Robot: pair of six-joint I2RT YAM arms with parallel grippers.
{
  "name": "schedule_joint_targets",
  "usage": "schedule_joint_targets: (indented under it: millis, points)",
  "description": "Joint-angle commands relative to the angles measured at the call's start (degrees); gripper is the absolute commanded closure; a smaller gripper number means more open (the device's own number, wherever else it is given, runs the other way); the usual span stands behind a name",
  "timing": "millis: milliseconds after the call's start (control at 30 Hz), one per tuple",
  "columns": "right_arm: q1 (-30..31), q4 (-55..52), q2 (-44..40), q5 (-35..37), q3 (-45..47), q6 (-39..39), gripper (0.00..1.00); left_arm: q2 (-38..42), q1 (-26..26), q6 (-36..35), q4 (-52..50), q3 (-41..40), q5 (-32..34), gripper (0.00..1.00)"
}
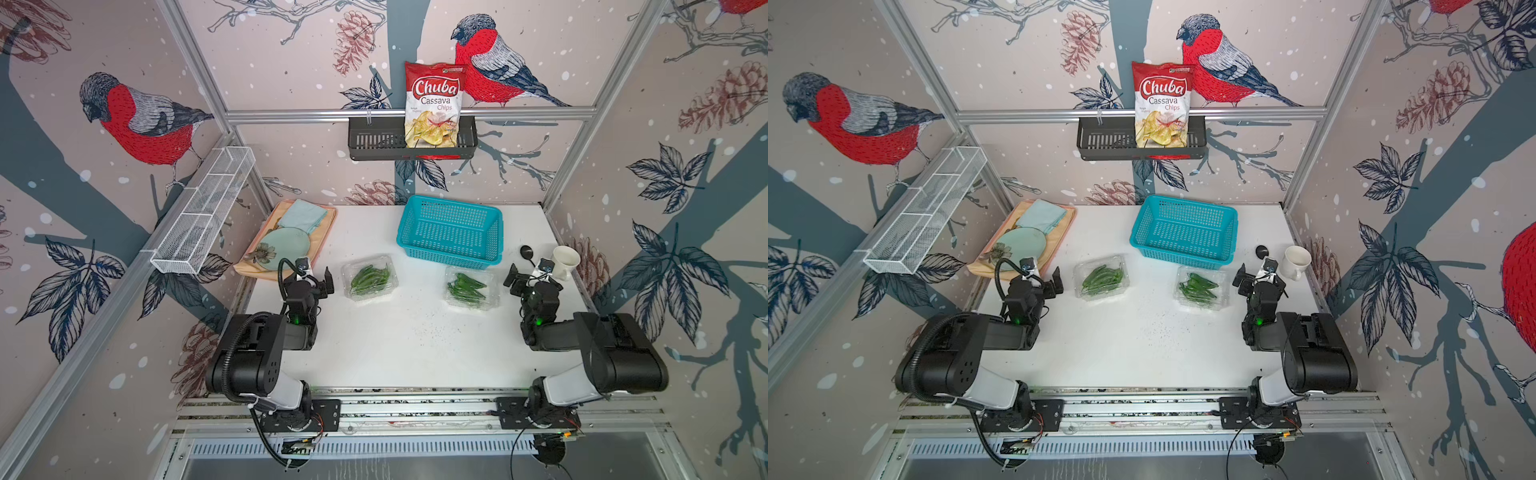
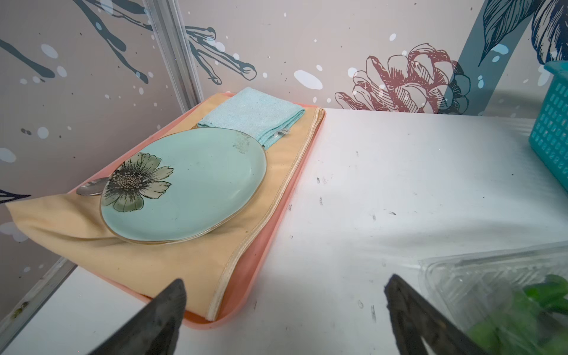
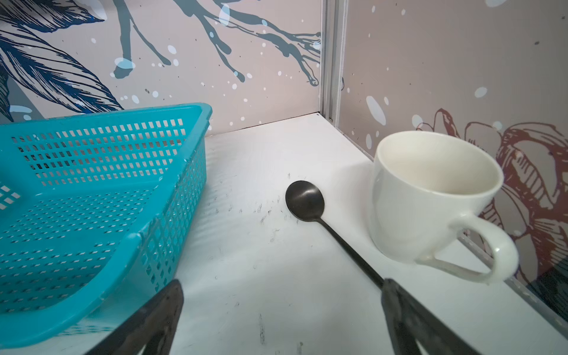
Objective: Take small green peppers out of containers
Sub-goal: Move the packing box to the center of the board.
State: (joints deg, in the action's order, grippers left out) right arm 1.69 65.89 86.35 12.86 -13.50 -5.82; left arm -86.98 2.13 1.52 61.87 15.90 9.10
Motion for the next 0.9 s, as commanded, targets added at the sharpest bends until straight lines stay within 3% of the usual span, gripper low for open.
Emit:
schedule_joint_targets:
  millis: [0,867]
  points:
    - [0.15,2.93,-0.31,-0.12,0.14,0.81,0.00,0.23,0.17,-0.55,3.78,0.05,0.60,0.02]
    - [0.05,2.97,-0.36,-0.21,0.11,0.74,0.01,0.32,-0.07,-0.24,3.64,0.11,0.13,0.02]
